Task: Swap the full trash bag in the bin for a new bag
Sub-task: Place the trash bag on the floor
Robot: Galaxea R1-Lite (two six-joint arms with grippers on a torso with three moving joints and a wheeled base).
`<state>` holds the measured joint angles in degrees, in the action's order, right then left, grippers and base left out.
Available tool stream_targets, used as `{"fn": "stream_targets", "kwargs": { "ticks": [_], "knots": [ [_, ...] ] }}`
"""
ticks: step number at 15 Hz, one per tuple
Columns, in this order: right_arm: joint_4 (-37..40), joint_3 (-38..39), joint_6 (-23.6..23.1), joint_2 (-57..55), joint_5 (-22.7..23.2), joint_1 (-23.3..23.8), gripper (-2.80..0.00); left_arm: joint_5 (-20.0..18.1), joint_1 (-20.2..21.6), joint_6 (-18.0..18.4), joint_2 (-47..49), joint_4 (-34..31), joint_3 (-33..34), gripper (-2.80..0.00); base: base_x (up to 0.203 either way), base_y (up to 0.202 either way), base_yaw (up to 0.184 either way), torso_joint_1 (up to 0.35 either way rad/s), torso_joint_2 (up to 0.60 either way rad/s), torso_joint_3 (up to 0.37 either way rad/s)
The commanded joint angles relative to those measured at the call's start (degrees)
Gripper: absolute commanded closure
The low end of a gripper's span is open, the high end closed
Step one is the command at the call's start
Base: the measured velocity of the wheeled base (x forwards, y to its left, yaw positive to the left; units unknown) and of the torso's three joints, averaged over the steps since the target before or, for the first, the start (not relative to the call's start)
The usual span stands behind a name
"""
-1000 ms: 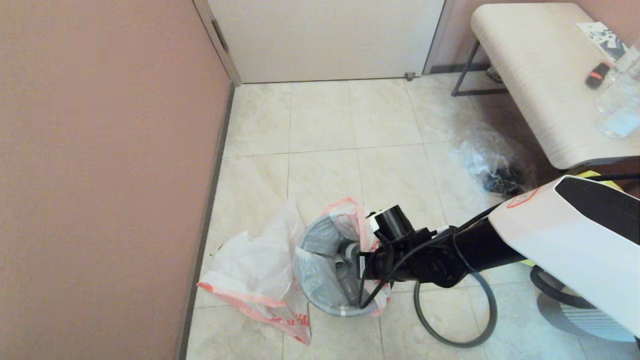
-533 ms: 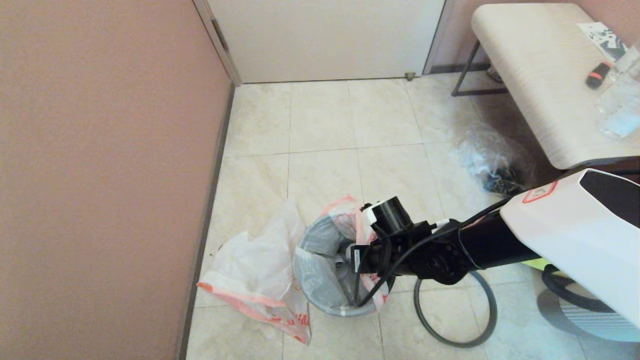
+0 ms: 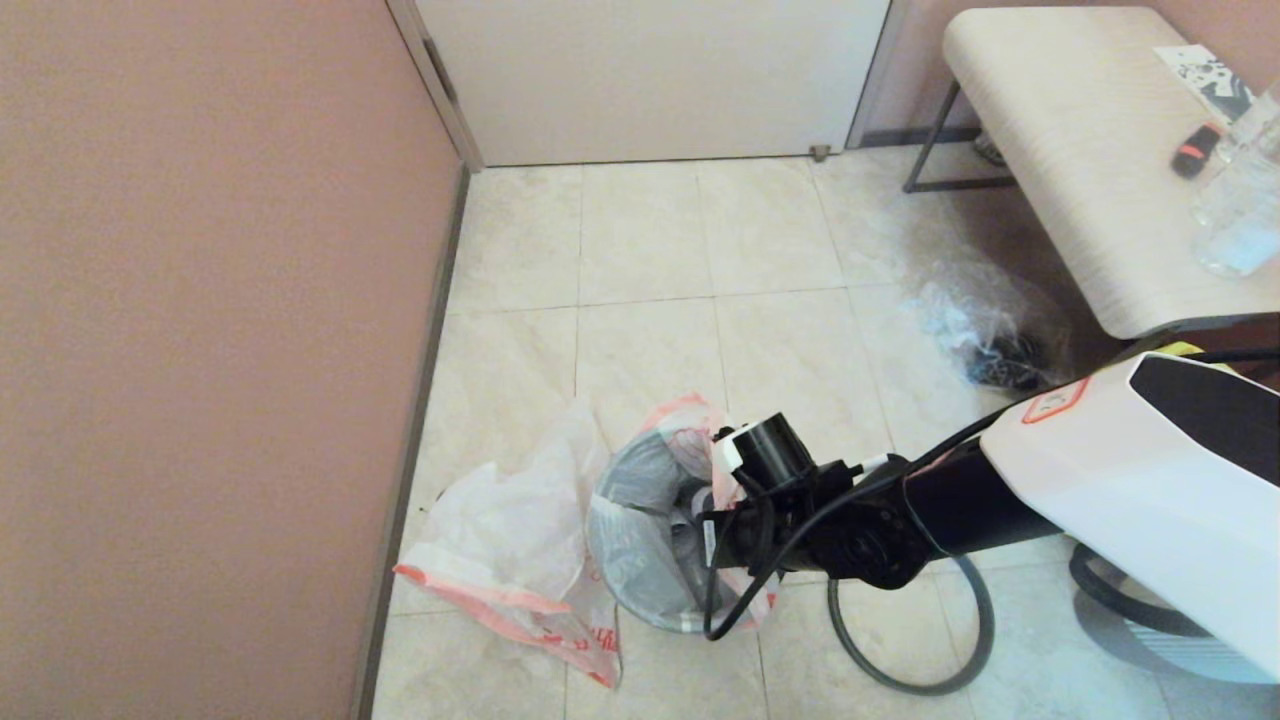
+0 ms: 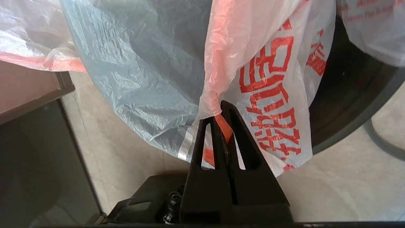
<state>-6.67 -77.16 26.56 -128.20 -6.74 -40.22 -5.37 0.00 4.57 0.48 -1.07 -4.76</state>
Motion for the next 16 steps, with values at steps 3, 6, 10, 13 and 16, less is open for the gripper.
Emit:
{"fn": "stream_targets", "kwargs": {
  "ticks": [3,6,10,13,16],
  "knots": [
    [-0.27,-0.36,-0.20,0.23,0.06,-0.04,0.00,-3.89,0.51,-0.13,15.57,0.66,-11.69,0.00,0.000,0.000,0.000,0.000,0.00,0.000],
    [-0.19,-0.63,-0.20,0.32,-0.03,0.22,0.00,-10.55,-0.09,0.15,36.61,0.93,-21.71,0.00,0.000,0.000,0.000,0.000,0.00,0.000],
    [-0.19,-0.72,-0.20,-0.30,-0.03,1.46,0.00,-11.18,-15.69,-0.06,62.83,2.30,-30.41,0.00,0.000,0.000,0.000,0.000,0.00,0.000],
    [-0.19,-0.80,-0.70,-0.30,0.15,2.32,0.00,-9.89,-23.53,-2.10,80.80,11.16,-31.67,0.00,0.000,0.000,0.000,0.000,0.00,0.000],
    [-0.19,-0.80,-1.08,-0.74,0.40,3.45,0.00,-9.15,-25.77,-4.62,96.36,20.30,-33.55,0.00,0.000,0.000,0.000,0.000,0.00,0.000]
  ]
}}
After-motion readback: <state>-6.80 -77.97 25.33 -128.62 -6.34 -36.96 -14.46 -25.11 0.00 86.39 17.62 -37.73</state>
